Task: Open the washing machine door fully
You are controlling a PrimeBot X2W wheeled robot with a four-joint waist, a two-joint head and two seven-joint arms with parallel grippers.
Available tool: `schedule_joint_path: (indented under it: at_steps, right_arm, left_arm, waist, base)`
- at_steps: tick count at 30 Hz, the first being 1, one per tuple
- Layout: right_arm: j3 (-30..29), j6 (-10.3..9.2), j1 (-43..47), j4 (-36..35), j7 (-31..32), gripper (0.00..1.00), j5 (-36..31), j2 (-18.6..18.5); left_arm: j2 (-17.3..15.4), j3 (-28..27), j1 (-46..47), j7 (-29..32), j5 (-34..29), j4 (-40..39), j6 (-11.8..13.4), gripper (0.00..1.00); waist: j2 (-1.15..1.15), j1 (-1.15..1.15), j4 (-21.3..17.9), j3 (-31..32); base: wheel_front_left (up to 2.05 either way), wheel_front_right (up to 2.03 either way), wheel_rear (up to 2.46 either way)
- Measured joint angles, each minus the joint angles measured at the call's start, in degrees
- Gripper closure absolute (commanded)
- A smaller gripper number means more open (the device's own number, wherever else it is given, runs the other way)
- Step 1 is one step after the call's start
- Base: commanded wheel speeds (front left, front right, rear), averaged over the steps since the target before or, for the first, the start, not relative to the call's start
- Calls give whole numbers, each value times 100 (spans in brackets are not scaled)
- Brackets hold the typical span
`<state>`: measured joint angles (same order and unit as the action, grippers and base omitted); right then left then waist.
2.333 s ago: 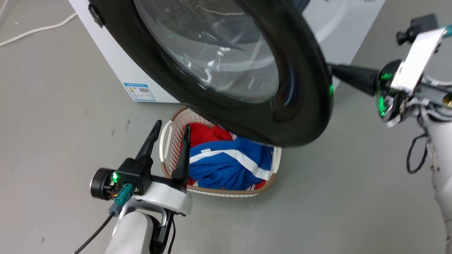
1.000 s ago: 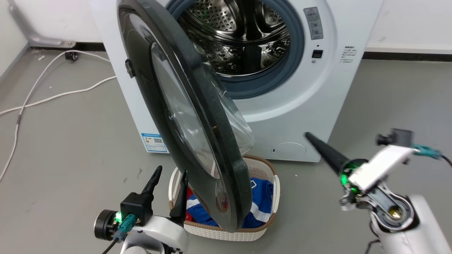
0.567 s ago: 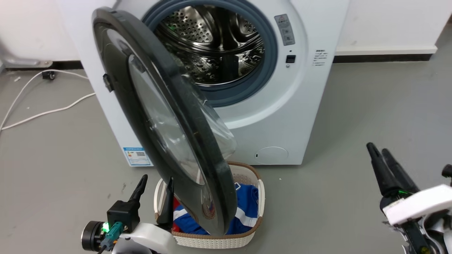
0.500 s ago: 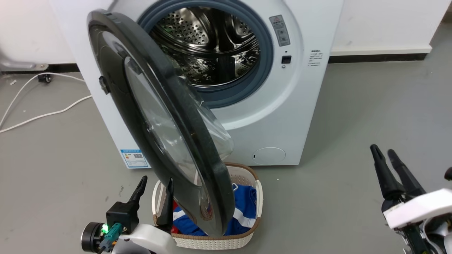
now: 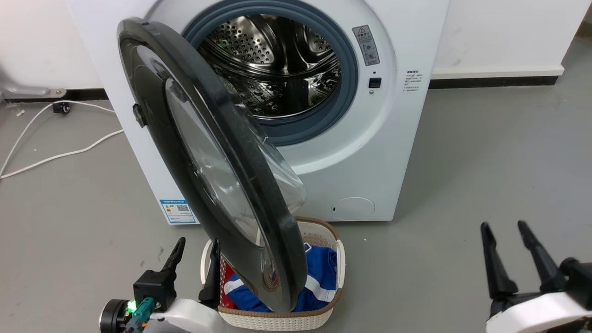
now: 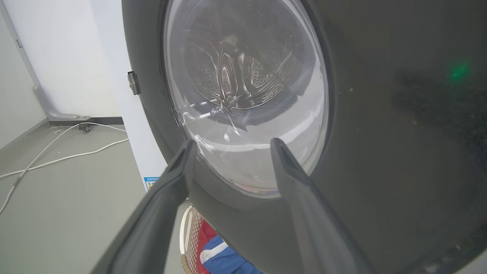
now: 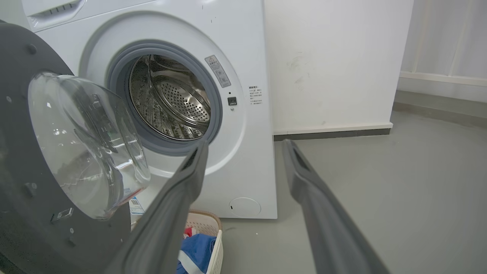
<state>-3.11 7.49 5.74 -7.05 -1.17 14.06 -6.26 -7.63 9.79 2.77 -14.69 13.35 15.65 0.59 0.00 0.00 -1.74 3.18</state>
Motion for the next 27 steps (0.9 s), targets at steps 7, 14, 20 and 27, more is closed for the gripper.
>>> schedule_joint_path:
  at_steps: [7, 14, 20, 27]
  right_arm:
    - [155, 0, 201, 256, -90, 0, -397, 165]
    - [113, 0, 227, 363, -157, 0, -489, 246]
    - [109, 0, 205, 380, -167, 0, -512, 275]
    - [125, 0, 202, 380, -137, 0, -559, 291]
  left_arm:
    - [-69, -10, -22, 23, 11, -11, 48, 0]
    - [-118, -9, -30, 42, 36, -49, 94, 0]
    - [-154, 18, -30, 51, 36, -73, 122, 0]
    - [-185, 46, -30, 118, 60, -77, 147, 100]
  waist:
    - [0, 0, 53, 15]
    - [0, 0, 58, -20]
    - [0, 0, 41, -48]
    - [0, 1, 34, -45]
  base:
    - [0, 0, 0]
    - [0, 0, 0]
    - [0, 0, 0]
    - [0, 0, 0]
